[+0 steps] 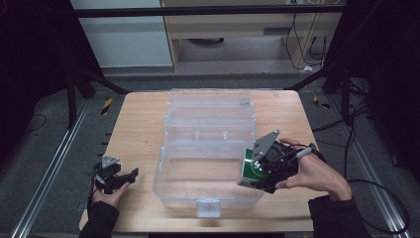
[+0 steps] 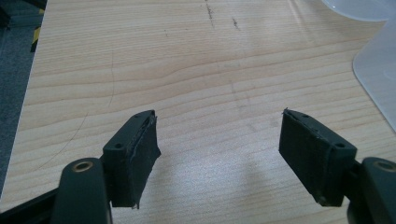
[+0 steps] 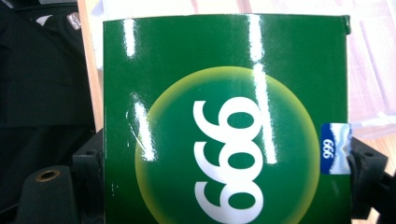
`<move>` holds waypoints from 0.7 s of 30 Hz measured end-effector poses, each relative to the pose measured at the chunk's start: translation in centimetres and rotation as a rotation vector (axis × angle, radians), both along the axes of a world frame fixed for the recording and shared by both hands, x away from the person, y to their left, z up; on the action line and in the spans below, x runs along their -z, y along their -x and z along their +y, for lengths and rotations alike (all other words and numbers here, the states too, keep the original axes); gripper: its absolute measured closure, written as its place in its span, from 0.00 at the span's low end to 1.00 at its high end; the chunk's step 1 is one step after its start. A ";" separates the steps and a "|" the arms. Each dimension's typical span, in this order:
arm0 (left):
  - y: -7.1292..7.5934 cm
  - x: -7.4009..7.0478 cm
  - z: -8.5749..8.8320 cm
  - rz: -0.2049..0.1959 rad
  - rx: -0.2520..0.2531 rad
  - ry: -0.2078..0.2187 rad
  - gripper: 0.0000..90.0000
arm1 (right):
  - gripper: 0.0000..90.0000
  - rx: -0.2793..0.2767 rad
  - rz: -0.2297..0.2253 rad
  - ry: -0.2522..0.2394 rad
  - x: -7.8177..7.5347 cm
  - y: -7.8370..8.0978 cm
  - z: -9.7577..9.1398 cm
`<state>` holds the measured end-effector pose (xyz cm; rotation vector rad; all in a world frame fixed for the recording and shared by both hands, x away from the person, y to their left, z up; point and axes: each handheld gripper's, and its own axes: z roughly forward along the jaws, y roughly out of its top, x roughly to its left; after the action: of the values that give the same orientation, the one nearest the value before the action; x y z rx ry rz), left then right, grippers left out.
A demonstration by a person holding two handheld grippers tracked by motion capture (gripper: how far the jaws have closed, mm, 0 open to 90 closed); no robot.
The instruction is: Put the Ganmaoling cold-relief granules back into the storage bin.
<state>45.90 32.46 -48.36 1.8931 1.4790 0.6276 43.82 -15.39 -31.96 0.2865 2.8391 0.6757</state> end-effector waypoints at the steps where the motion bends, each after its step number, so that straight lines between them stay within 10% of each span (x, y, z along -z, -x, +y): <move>1: 0.0 0.0 0.0 0.000 0.000 0.000 0.31 | 0.18 0.000 0.000 0.000 0.0 0.0 0.0; 21: 0.0 0.0 0.0 -0.002 -0.001 0.000 0.31 | 0.18 -0.035 -0.003 0.030 2.2 -0.9 2.4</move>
<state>45.88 32.49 -48.32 1.8918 1.4788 0.6298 44.72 -12.99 -34.19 0.2315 2.8553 0.6389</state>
